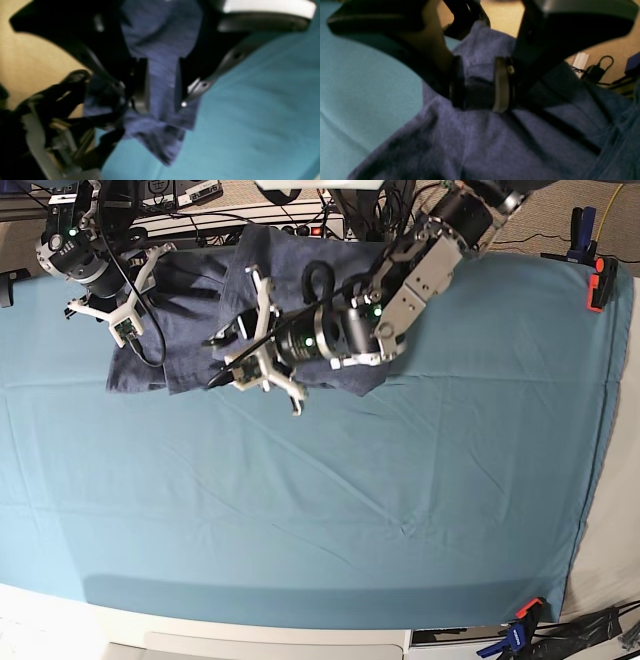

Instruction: Fold the T-shirt properly

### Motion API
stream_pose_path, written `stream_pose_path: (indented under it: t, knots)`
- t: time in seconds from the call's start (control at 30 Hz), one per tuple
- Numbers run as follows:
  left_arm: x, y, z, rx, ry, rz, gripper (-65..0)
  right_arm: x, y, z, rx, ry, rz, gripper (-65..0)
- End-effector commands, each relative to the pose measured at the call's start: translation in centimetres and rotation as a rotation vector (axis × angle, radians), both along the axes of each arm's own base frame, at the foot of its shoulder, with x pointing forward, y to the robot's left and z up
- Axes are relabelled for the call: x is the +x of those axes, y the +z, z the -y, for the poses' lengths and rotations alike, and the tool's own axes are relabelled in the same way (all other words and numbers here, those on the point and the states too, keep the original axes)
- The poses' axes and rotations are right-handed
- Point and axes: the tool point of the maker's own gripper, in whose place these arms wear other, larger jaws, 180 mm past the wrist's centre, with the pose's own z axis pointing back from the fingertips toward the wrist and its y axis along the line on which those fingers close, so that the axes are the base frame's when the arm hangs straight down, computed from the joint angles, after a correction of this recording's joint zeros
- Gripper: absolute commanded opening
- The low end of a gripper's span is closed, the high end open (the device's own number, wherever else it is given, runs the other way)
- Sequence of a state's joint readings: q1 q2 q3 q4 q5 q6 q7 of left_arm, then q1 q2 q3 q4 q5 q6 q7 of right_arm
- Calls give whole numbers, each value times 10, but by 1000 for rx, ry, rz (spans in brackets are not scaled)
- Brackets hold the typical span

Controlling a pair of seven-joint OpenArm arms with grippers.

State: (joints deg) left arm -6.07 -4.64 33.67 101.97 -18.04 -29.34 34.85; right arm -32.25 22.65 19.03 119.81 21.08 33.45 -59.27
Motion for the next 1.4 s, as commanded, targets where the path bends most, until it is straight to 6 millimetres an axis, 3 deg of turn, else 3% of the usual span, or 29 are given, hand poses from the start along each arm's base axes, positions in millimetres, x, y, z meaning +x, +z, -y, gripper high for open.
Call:
stream_pose_path:
  t: [0.0, 0.2, 0.37, 0.53, 0.63, 0.7, 0.8, 0.93, 1.07, 1.37]
  knots:
    - [7, 18, 3, -39, 2, 48, -462, 8, 10, -1, 3, 9, 48, -452]
    - [22, 2, -17, 52, 57, 56, -462, 46, 30, -5, 10, -32, 204, -452]
    - [11, -32, -42, 152, 63, 6, -462, 79, 58, 26, -5, -252, 360, -436]
    - [-7, -64, -66, 234, 65, -56, -462, 77, 64, 75, 83, -490, 436, -296]
    - [-18, -76, -73, 255, 62, -87, -462, 62, 53, 113, 149, -665, 438, -239]
    - [-23, -79, -73, 255, 60, -100, -462, 54, 39, 124, 256, -741, 407, -239]
    - [-24, -79, -72, 251, 59, -106, -462, 50, 20, 123, 417, -770, 354, -239]
    - [-24, -78, -71, 250, 59, -105, -462, 51, -3, 106, 557, -733, 272, -239]
    - [-24, -78, -71, 250, 59, -106, -462, 50, -23, 88, 595, -673, 154, -239]
    - [-24, -78, -71, 250, 60, -105, -462, 46, -41, 57, 555, -542, -14, -239]
